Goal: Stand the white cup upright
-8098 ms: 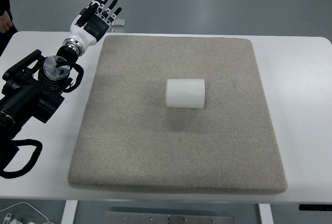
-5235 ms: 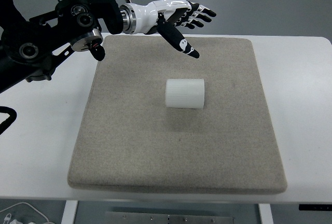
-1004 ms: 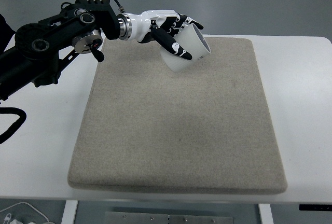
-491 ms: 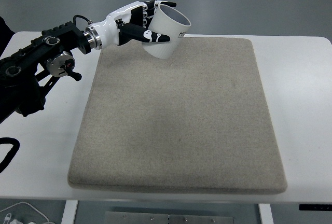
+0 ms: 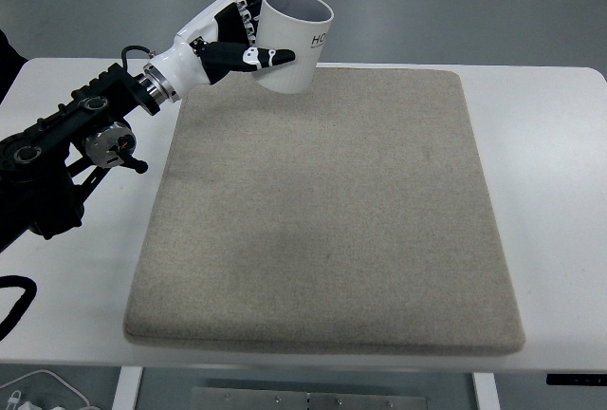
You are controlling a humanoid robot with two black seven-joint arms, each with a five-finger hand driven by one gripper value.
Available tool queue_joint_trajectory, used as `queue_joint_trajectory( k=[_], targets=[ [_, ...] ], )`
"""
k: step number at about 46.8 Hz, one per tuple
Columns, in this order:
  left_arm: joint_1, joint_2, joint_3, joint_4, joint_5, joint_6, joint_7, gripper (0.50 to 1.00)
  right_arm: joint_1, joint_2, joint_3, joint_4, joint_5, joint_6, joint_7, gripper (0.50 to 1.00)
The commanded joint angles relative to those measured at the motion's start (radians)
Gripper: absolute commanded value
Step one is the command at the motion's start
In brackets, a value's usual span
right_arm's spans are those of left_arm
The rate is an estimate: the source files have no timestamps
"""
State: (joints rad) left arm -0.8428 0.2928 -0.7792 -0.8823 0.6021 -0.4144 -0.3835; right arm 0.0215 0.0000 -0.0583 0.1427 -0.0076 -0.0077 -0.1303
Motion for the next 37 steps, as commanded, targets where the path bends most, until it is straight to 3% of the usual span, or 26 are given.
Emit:
queue_joint_trajectory(
  k=[1, 19, 30, 37],
  targets=[
    [0.008, -0.004, 0.0, 0.032, -0.008, 0.0, -0.051, 0.621, 0.0, 0.0, 0.0, 0.0, 0.0, 0.0, 0.0, 0.93],
    [0.031, -0.052, 0.032, 0.16, -0.025, -0.003, -0.227, 0.619, 0.0, 0.0, 0.0, 0.0, 0.0, 0.0, 0.0, 0.93],
    [0.041, -0.053, 0.182, 0.212, -0.022, 0.002, -0.227, 0.621, 0.0, 0.0, 0.0, 0.0, 0.0, 0.0, 0.0, 0.93],
    [0.042, -0.053, 0.199, 0.252, -0.013, 0.006, -0.227, 0.621, 0.0, 0.0, 0.0, 0.0, 0.0, 0.0, 0.0, 0.93]
  ],
)
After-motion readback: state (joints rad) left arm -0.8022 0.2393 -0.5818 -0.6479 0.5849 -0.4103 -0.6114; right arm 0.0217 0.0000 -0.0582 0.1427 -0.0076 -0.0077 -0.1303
